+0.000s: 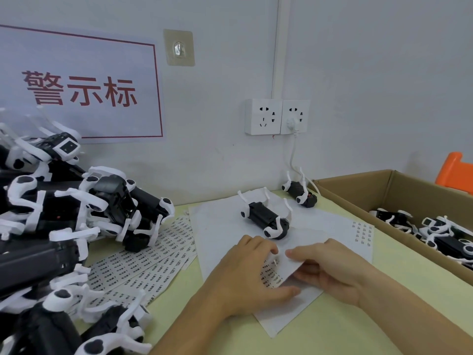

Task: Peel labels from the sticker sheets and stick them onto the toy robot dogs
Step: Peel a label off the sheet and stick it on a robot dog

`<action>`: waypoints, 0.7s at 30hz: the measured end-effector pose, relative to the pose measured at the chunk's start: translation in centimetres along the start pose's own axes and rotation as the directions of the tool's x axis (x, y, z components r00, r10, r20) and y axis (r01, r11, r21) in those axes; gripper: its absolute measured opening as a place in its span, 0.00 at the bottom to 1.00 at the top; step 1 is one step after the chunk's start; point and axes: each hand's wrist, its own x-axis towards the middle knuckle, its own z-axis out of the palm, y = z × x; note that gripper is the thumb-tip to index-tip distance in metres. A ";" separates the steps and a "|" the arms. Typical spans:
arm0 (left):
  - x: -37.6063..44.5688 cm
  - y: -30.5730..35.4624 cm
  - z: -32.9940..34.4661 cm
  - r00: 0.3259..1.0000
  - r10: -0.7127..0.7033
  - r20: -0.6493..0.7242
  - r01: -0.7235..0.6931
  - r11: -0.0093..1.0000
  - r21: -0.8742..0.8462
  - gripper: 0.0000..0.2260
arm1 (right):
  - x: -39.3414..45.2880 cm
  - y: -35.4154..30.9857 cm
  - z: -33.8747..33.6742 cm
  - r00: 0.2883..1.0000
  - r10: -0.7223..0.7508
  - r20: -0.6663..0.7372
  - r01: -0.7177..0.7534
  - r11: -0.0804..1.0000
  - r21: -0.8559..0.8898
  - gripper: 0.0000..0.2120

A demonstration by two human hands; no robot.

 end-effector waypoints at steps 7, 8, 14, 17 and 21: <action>-0.4 0.9 -0.8 0.997 -0.006 -0.076 0.010 0.999 0.052 0.23 | -0.1 0.9 1.1 0.993 -0.033 -0.110 0.033 0.999 0.005 0.05; -0.4 1.0 -1.0 0.995 -0.030 -0.098 0.033 0.999 0.030 0.19 | -0.2 0.8 1.1 0.995 -0.030 -0.098 0.033 0.999 0.022 0.05; 0.7 1.2 -1.3 0.937 -0.232 -0.263 0.235 0.972 -0.021 0.08 | -0.4 0.8 1.4 0.996 -0.029 -0.089 0.035 0.997 0.063 0.09; 1.4 1.5 -1.3 0.921 -0.323 -0.216 0.279 0.937 -0.211 0.08 | -0.5 0.8 1.5 0.994 -0.033 -0.105 0.041 0.996 0.078 0.10; 1.8 1.5 -1.0 0.919 -0.369 -0.139 0.307 0.891 -0.334 0.09 | -0.6 0.8 1.8 0.992 -0.039 -0.120 0.046 0.997 0.055 0.08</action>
